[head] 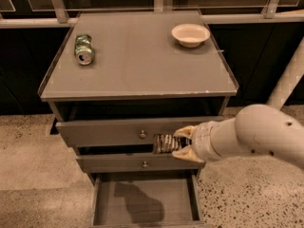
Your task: Pick rxbar chocolate from bottom drawer and place on counter
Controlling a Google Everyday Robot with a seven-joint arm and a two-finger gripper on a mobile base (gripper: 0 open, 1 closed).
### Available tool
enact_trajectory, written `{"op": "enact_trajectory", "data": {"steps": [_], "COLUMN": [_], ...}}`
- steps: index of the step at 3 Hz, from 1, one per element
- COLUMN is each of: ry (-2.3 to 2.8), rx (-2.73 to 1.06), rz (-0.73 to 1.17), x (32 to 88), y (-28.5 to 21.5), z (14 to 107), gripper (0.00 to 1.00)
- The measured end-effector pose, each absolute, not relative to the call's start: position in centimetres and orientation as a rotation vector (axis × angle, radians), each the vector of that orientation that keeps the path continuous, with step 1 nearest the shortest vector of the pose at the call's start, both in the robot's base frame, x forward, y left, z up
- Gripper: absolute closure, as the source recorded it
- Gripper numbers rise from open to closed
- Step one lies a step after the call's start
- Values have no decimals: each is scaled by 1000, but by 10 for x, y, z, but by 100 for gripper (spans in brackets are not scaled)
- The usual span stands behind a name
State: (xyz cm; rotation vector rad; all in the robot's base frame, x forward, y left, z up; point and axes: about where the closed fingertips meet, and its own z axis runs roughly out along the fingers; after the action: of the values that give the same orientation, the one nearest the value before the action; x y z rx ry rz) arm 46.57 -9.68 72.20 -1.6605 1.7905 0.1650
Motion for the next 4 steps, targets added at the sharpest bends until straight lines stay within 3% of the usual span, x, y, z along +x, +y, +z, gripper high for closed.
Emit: {"op": "enact_trajectory", "data": {"steps": [4], "ry": [1622], "rx": [-1775], "rz": [123], "x": [476], "y": [-102], "z": [795], "gripper": [100]}}
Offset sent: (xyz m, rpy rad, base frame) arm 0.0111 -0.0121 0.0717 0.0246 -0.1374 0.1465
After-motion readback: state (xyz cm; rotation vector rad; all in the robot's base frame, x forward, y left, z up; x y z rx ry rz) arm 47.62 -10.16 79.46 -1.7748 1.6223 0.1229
